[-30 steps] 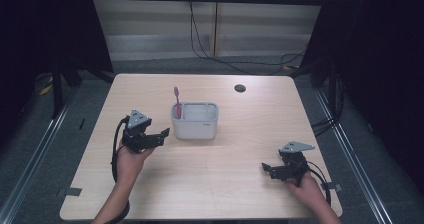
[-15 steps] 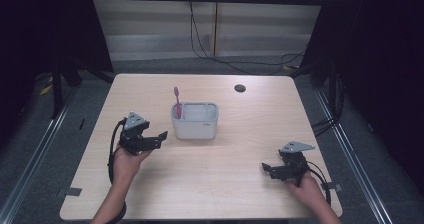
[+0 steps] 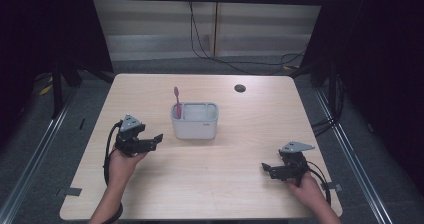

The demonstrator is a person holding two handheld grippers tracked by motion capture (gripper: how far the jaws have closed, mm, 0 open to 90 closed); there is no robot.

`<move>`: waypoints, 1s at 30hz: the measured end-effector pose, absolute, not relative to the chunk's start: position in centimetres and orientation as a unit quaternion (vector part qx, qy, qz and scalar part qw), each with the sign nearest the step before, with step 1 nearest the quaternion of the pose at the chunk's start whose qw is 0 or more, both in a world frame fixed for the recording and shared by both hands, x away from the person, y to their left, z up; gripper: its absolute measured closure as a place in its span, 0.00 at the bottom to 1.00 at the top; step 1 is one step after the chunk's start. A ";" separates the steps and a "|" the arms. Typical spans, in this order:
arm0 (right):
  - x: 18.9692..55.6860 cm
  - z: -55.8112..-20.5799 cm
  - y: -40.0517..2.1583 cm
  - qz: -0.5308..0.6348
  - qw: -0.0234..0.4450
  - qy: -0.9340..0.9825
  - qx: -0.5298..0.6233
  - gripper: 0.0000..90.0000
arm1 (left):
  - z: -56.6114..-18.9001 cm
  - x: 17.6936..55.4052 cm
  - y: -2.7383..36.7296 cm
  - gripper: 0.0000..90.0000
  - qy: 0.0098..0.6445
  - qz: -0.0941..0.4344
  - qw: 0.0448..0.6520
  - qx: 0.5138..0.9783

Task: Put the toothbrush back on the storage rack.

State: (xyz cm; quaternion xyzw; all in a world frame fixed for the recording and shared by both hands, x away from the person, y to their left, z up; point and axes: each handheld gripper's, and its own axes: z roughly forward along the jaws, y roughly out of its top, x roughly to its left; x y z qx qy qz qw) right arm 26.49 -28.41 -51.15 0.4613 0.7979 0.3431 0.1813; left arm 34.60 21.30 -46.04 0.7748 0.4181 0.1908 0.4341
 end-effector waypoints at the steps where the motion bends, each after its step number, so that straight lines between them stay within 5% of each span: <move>1: 26.5 -51.1 -28.4 0.343 0.181 0.798 0.461 0.13 | -46.1 34.6 21.4 0.23 0.418 0.190 0.432 0.776; 30: 26.5 -51.1 -28.4 0.343 0.181 0.798 0.461 0.13 | -48.2 35.1 23.4 0.24 0.445 0.186 0.395 0.782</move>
